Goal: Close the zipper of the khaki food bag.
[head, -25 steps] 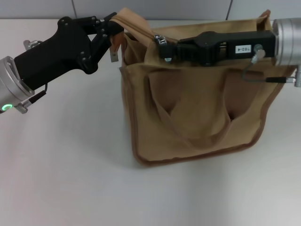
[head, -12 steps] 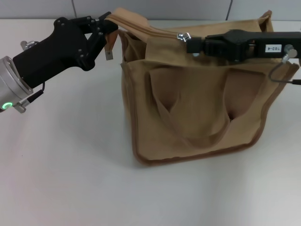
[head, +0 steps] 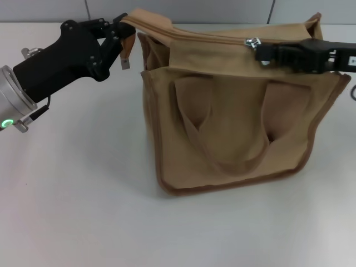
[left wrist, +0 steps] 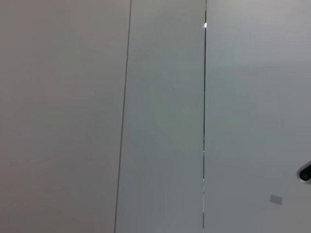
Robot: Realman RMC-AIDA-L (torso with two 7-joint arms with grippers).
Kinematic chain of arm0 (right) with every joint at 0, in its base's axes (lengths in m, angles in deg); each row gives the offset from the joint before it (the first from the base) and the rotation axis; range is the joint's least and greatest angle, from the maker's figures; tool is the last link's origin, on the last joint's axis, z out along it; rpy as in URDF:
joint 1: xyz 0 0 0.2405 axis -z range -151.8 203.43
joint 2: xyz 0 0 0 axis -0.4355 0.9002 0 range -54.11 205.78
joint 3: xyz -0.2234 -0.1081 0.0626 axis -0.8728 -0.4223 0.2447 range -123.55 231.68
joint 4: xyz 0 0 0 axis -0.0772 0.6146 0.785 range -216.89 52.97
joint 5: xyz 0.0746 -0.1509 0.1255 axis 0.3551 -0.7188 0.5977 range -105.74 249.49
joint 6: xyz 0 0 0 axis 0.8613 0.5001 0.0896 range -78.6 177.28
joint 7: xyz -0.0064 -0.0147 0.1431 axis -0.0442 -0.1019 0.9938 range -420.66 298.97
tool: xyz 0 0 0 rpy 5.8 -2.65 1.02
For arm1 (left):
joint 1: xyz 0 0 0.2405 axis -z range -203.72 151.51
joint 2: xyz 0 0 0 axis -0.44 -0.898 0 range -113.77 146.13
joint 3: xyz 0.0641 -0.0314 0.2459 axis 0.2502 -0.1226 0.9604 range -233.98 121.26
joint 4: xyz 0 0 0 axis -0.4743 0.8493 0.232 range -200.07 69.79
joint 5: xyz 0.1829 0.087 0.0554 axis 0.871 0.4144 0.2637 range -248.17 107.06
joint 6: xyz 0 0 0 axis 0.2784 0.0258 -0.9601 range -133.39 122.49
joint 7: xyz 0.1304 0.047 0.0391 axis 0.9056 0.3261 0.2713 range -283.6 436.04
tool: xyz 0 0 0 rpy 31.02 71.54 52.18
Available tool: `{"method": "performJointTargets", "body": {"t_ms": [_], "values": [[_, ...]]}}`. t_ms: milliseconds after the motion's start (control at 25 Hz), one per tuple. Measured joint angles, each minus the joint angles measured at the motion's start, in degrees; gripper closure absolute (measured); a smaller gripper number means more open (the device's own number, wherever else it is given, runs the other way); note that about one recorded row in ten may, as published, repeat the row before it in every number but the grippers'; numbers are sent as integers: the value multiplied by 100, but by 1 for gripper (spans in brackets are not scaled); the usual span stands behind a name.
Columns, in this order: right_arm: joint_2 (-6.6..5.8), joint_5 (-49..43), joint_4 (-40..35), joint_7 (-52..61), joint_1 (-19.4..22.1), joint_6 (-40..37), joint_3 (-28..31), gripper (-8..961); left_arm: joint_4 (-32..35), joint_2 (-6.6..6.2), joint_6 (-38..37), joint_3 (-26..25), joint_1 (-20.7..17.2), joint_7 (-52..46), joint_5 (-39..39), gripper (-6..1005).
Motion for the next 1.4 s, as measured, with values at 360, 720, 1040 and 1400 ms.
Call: {"method": "performJointTargets", "body": {"t_ms": [360,720,1040,1400], "values": [[-139,-5,-10,0,325,-86,151,926,-9,-6,104,-25,-13,0,0,918],[-217,-17,-11,-29,567,-133,311,921,-9,-6,188,-25,-12,6,0,915],[-254,-18,-9,-45,635,-197,413,916,-9,-6,197,-34,21,8,0,913],[-261,-26,11,-27,621,-198,413,911,-9,-1,197,-34,36,9,-1,911]]}}
